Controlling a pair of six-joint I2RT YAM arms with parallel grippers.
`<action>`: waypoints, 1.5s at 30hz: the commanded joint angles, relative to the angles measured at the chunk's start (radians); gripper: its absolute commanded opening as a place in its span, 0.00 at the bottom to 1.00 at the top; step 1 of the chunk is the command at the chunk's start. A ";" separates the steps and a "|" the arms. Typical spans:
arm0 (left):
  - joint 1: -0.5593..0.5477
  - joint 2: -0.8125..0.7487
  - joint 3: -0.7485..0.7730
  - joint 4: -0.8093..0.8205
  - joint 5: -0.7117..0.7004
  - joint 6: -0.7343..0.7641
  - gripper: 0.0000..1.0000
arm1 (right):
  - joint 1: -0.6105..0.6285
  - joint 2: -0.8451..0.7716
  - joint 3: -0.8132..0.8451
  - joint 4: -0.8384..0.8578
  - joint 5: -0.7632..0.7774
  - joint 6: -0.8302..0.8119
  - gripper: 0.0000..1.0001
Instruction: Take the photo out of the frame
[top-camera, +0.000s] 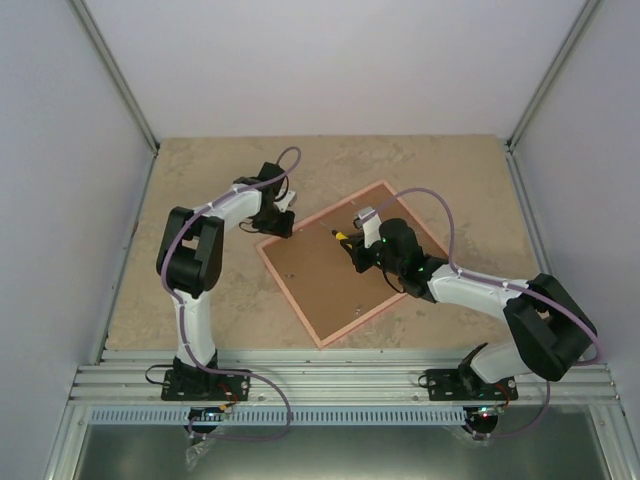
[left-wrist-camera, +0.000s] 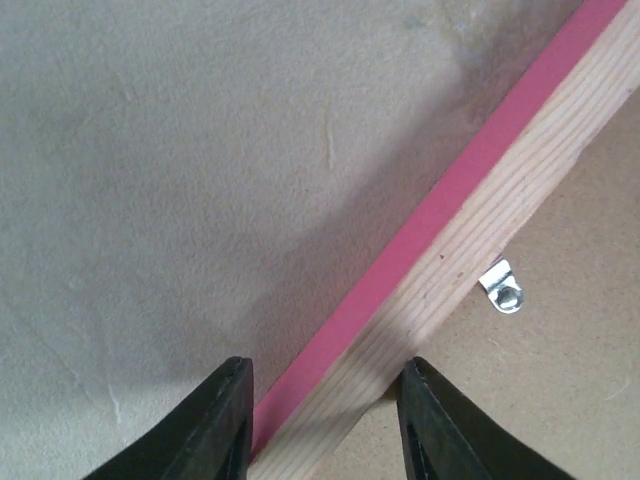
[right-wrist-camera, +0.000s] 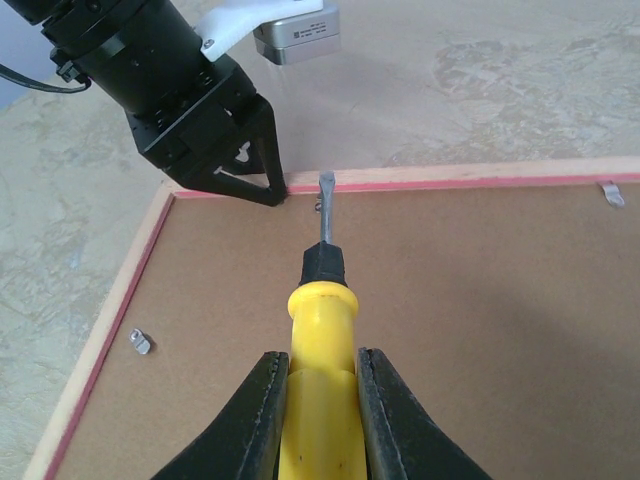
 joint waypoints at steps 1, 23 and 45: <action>0.005 0.006 -0.027 -0.048 -0.052 -0.086 0.35 | -0.004 -0.014 -0.005 0.026 0.010 -0.007 0.00; 0.000 -0.308 -0.472 0.202 0.034 -0.498 0.19 | 0.002 0.056 0.037 0.010 -0.078 -0.011 0.00; -0.177 -0.526 -0.651 0.208 -0.054 -0.645 0.28 | 0.076 0.204 0.138 -0.038 -0.206 -0.071 0.01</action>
